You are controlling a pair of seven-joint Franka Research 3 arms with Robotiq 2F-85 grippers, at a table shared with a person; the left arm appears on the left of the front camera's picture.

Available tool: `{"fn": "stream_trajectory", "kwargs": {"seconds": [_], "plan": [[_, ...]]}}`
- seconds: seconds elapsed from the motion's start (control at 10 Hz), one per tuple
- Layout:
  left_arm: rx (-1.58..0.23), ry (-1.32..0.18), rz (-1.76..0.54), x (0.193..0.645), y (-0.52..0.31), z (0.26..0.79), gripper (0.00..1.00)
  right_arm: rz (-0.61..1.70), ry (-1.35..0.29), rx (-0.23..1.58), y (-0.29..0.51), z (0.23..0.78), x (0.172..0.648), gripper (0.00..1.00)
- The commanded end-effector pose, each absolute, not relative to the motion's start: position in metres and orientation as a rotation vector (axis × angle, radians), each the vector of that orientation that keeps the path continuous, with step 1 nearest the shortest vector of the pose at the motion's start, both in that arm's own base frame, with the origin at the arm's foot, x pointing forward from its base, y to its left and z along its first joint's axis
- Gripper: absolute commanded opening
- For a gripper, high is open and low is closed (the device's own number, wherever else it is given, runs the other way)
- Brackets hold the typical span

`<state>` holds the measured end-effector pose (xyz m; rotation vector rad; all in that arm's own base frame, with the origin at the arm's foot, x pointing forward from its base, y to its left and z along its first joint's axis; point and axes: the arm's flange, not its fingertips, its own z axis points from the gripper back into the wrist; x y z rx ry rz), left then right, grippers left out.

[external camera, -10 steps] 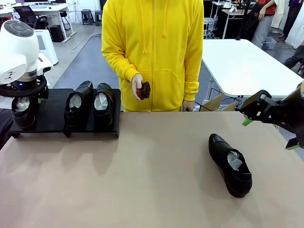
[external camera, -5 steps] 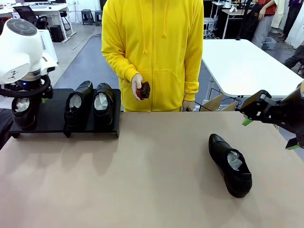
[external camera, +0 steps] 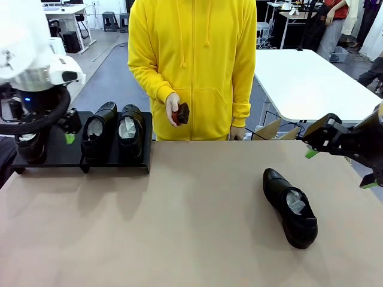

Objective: Organize the shoes by placing them on the stand.
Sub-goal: Pick up one Shoe and place it in the middle of the table.

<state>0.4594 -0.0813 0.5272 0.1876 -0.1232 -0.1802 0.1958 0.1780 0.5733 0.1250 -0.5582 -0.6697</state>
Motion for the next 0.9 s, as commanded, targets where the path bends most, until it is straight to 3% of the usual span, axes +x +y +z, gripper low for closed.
{"fn": "stream_trajectory", "kwargs": {"seconds": [0.0,0.2,0.3,0.5,0.8], "plan": [[0.158,-0.042,-0.198,0.461,-0.065,0.544,1.0,-0.646,-0.557,0.147,0.18,0.574,0.199,1.0],[0.108,0.035,-0.218,0.458,-0.068,0.543,1.0,-0.67,-0.558,0.125,0.178,0.573,0.196,1.0],[0.105,0.008,-0.158,0.464,-0.068,0.539,1.0,-0.59,-0.497,0.063,0.182,0.559,0.218,1.0],[0.146,0.005,-0.204,0.451,-0.067,0.542,1.0,-0.531,-0.368,-0.055,0.189,0.515,0.249,1.0],[0.146,0.005,-0.204,0.451,-0.067,0.542,1.0,-0.517,-0.235,-0.06,0.188,0.448,0.252,1.0]]}}
